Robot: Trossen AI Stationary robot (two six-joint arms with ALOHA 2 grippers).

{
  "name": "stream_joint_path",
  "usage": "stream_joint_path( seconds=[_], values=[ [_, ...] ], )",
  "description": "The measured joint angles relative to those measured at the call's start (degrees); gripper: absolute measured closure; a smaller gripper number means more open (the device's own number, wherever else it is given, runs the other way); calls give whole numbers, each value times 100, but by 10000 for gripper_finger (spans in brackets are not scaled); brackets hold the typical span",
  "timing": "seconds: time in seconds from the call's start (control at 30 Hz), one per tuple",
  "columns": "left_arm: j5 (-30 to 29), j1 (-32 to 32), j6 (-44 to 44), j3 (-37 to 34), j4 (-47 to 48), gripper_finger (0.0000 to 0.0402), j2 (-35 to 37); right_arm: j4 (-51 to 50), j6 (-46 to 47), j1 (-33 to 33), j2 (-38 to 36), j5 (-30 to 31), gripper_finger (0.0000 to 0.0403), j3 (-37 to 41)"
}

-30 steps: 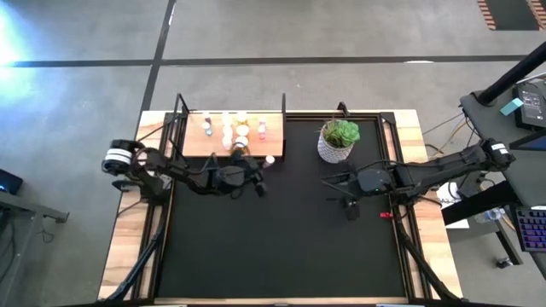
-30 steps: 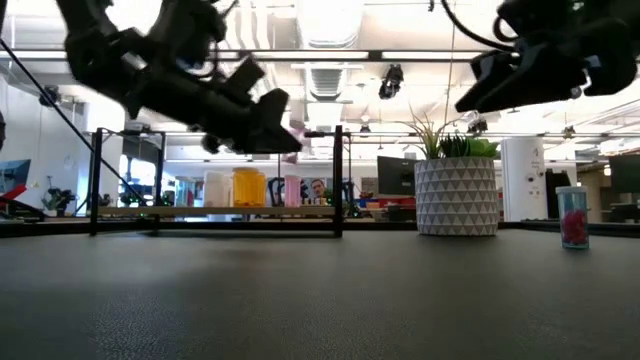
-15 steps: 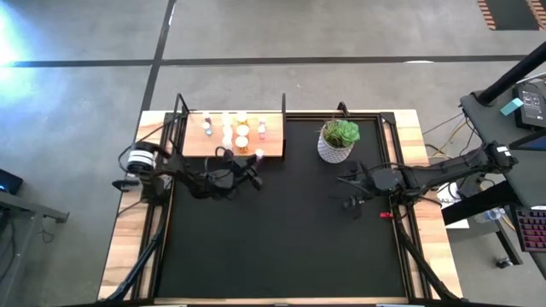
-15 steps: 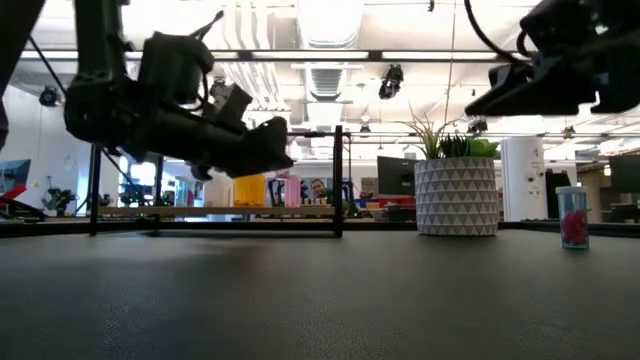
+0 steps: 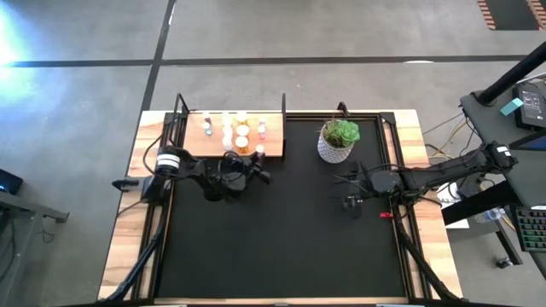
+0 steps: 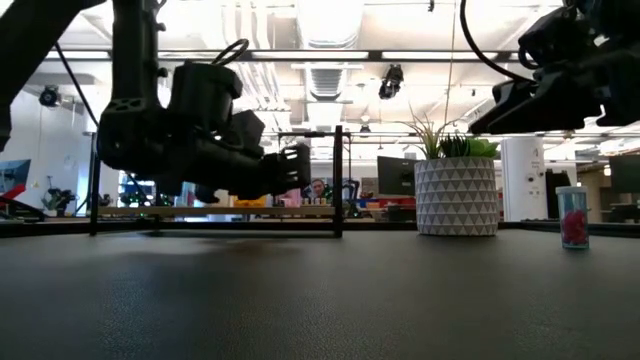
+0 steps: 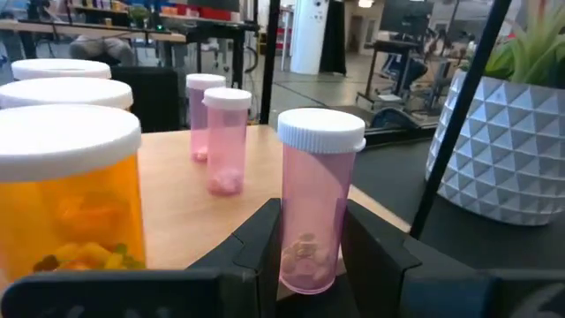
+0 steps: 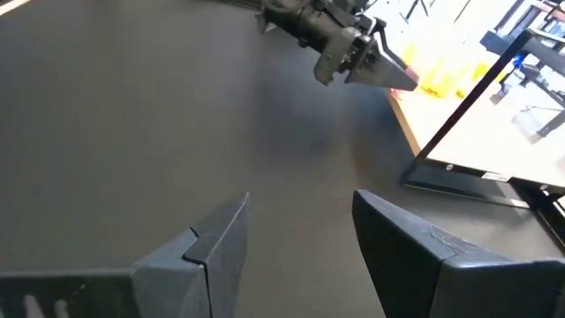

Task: Pick and place medicine bottles onto shelf by color
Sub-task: Put the pink pill bottle on the shelf aligned with the other pink pill bottles

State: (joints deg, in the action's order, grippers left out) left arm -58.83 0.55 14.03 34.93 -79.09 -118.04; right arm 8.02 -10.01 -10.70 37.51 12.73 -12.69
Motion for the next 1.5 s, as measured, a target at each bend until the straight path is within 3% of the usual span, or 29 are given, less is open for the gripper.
stream_joint_path(
  seconds=[0.43, 1.5],
  values=[
    [-321, 149, -235, 231, 185, 314, -57, -4, 106, -2, 14, 0, 209, -11],
    [135, 550, -231, 388, 819, 314, -57, -5, 104, -2, 14, -2, 209, -15]
  ],
)
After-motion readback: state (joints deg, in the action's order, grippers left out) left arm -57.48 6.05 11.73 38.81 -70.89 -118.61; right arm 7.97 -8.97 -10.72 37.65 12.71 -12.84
